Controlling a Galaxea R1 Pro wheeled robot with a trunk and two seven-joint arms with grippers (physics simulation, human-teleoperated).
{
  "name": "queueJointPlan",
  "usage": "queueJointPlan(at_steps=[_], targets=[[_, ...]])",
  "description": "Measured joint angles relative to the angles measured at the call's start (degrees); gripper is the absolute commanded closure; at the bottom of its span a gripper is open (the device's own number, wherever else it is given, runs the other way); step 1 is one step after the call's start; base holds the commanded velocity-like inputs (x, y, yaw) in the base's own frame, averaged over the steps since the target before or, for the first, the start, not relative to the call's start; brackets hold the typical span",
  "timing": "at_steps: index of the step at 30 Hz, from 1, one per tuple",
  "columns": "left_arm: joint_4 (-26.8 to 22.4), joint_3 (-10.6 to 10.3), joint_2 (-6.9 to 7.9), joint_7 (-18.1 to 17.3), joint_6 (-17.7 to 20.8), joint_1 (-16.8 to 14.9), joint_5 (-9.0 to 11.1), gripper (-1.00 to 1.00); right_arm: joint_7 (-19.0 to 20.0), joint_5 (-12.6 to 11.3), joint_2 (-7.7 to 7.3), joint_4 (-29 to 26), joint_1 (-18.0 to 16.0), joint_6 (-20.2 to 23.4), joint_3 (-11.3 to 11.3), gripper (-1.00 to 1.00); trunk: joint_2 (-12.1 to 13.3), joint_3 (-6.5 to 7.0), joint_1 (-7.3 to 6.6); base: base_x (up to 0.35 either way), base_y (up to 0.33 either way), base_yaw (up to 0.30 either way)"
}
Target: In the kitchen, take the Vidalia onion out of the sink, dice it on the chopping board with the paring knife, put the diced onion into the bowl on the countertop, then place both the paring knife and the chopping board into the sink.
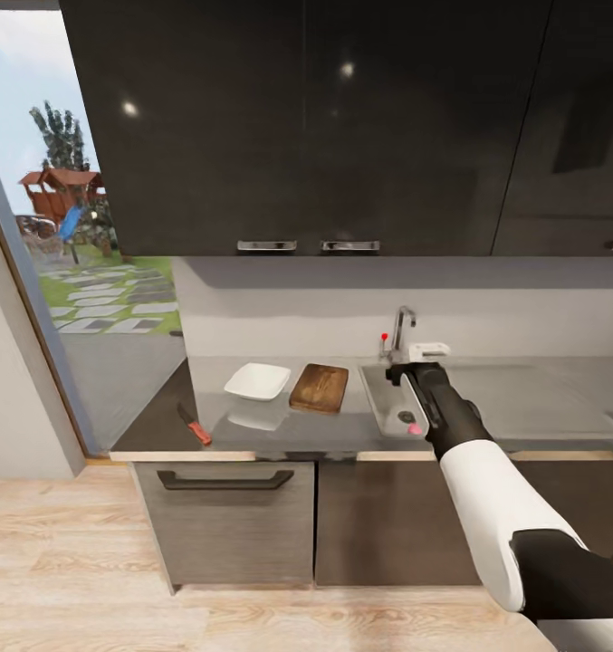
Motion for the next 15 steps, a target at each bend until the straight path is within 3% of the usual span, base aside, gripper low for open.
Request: queueJointPlan(at_steps=[11,15], targets=[[0.1,-0.1,0.26,-0.1,-1.4,0.0,0.0,-1.00,3.1,0.0,-0.24,0.4,-0.2,-1.4,1.0,-1.00,0.0,0.00,0.00,0.004,0.003,0.003],[0.1,-0.1,0.27,-0.1,-1.6,0.0,0.0,-1.00,3.2,0.0,-0.03,0.5,-0.2,-1.5,1.0,-1.00,0.0,-0.01,0.00,0.072,-0.049,0.172]])
